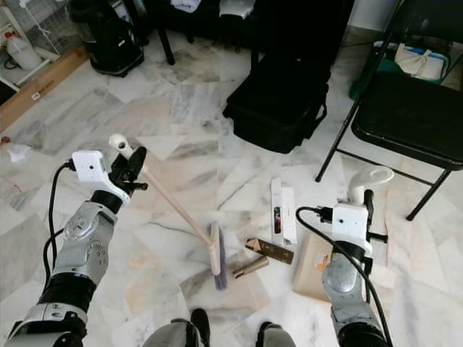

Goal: Sweep floor

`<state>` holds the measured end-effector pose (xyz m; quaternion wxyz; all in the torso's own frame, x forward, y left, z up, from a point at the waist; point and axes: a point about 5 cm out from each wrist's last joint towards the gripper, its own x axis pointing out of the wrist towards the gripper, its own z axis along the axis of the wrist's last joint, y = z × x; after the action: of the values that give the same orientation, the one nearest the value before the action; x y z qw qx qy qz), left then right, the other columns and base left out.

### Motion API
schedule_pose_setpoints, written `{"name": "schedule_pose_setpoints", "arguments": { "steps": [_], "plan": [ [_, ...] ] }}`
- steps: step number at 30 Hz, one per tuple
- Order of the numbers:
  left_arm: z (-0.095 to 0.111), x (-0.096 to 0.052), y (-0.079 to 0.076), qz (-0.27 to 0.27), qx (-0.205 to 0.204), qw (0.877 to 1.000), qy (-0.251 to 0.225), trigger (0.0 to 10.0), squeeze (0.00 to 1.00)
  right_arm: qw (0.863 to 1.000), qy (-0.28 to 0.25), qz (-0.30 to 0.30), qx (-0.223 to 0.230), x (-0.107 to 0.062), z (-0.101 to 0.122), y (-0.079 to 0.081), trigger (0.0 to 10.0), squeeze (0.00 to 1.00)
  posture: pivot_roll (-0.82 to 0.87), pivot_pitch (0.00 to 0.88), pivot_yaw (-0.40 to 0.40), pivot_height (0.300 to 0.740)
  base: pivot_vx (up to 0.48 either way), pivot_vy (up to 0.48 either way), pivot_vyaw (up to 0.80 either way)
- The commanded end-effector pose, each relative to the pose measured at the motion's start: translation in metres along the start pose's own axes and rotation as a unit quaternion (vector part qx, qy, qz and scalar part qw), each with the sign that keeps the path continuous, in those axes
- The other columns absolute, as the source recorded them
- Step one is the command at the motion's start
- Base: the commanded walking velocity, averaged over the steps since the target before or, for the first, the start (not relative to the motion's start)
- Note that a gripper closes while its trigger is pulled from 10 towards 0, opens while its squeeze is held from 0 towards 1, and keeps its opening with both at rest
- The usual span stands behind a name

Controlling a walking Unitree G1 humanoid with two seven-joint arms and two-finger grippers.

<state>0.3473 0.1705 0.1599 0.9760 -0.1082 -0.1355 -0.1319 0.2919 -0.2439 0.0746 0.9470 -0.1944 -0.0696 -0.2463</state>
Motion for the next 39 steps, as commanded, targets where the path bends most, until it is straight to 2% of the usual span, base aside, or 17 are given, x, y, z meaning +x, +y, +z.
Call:
{"name": "schedule_pose_setpoints", "arguments": {
  "steps": [1,11,23,30,33,37,39],
  "plan": [
    [0.0,-0.005,0.0,-0.015,-0.014,1.0,0.005,10.0,0.0,1.0,0.006,0.013,-0.002,-0.008,-0.006,0.003,10.0,0.0,0.07,0.301,0.085,0.74,0.0,0.0,0.0],
    [0.015,-0.003,-0.004,-0.036,-0.016,0.999,0.0,10.0,0.0,1.0,0.013,0.027,-0.001,-0.022,-0.014,0.009,10.0,0.0,0.09,0.331,0.093,0.74,0.0,0.0,0.0],
    [0.034,0.012,-0.004,-0.009,0.002,0.999,-0.035,10.0,0.0,1.0,0.004,0.025,-0.006,-0.018,-0.013,0.007,10.0,0.0,0.1,0.353,0.095,0.74,0.0,0.0,0.0],
    [0.033,0.022,-0.018,-0.051,0.024,0.998,-0.027,10.0,0.0,1.0,0.004,0.02,-0.005,-0.019,-0.013,0.006,10.0,0.0,0.1,0.358,0.104,0.74,0.0,0.0,0.0],
    [0.032,0.024,-0.021,-0.063,0.02,0.998,-0.02,10.0,0.0,1.0,0.004,0.019,-0.005,-0.019,-0.013,0.006,10.0,0.0,0.1,0.358,0.105,0.74,0.0,0.0,0.0],
    [0.023,0.025,-0.04,-0.143,-0.02,0.989,0.02,10.0,0.0,1.0,0.004,0.015,-0.008,-0.02,-0.015,0.002,10.0,0.0,0.09,0.36,0.108,0.74,0.0,0.0,0.0],
    [0.022,0.023,-0.045,-0.166,-0.054,0.984,0.028,10.0,0.0,1.0,0.004,0.014,-0.01,-0.02,-0.016,0.001,10.0,0.0,0.09,0.36,0.109,0.74,0.0,0.0,0.0]
  ]
}}
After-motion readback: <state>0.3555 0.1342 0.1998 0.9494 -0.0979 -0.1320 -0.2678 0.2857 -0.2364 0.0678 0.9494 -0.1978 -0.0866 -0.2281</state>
